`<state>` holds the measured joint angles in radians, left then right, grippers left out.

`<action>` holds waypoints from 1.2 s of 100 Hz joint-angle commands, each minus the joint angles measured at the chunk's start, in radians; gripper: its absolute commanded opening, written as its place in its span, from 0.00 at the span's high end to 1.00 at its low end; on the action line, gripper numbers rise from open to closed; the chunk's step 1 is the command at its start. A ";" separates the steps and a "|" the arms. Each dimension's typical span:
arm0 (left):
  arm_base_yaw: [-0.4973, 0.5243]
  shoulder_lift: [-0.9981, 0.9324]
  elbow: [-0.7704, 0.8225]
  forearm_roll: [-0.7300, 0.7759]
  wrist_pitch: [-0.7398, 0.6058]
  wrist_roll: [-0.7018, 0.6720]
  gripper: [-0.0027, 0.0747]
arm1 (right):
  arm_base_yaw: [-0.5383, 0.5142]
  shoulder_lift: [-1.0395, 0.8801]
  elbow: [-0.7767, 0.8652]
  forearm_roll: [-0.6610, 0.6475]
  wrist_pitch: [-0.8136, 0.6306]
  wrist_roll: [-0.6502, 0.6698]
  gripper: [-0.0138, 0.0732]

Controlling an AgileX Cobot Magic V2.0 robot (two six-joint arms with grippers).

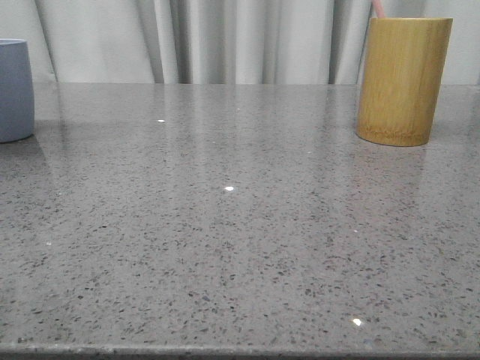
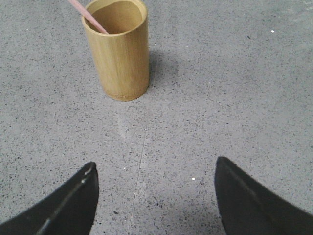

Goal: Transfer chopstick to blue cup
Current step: 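Lower the open left gripper around the blue cup and close it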

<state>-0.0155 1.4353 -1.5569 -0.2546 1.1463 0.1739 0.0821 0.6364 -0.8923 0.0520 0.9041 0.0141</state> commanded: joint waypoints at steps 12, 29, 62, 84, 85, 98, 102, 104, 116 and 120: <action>-0.014 0.047 -0.071 -0.052 -0.034 0.002 0.29 | -0.001 0.009 -0.035 0.004 -0.076 -0.002 0.26; -0.021 0.090 -0.104 -0.049 -0.038 0.004 0.29 | -0.001 0.009 -0.035 0.004 -0.080 -0.002 0.26; -0.021 0.134 -0.110 -0.041 -0.041 0.004 0.29 | -0.001 0.009 -0.035 0.004 -0.081 -0.002 0.26; -0.053 0.171 -0.110 -0.043 -0.039 0.016 0.33 | -0.001 0.009 -0.035 0.004 -0.083 -0.002 0.26; -0.057 0.173 -0.110 -0.043 -0.039 0.016 0.33 | -0.001 0.009 -0.035 0.004 -0.083 -0.002 0.26; -0.085 0.204 -0.110 -0.041 -0.042 0.016 0.33 | -0.001 0.009 -0.035 0.004 -0.083 -0.002 0.26; -0.089 0.213 -0.110 -0.039 -0.042 0.016 0.33 | -0.001 0.009 -0.035 0.004 -0.083 -0.002 0.26; -0.091 0.217 -0.110 -0.038 -0.043 0.016 0.33 | -0.001 0.009 -0.035 0.004 -0.083 -0.002 0.26; -0.091 0.240 -0.110 -0.032 -0.041 0.016 0.36 | -0.001 0.009 -0.035 0.004 -0.083 -0.002 0.26; -0.091 0.245 -0.110 -0.024 -0.041 0.016 0.39 | -0.001 0.009 -0.035 0.004 -0.083 -0.002 0.26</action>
<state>-0.1008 1.7084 -1.6316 -0.2696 1.1392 0.1859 0.0821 0.6364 -0.8923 0.0530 0.8966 0.0141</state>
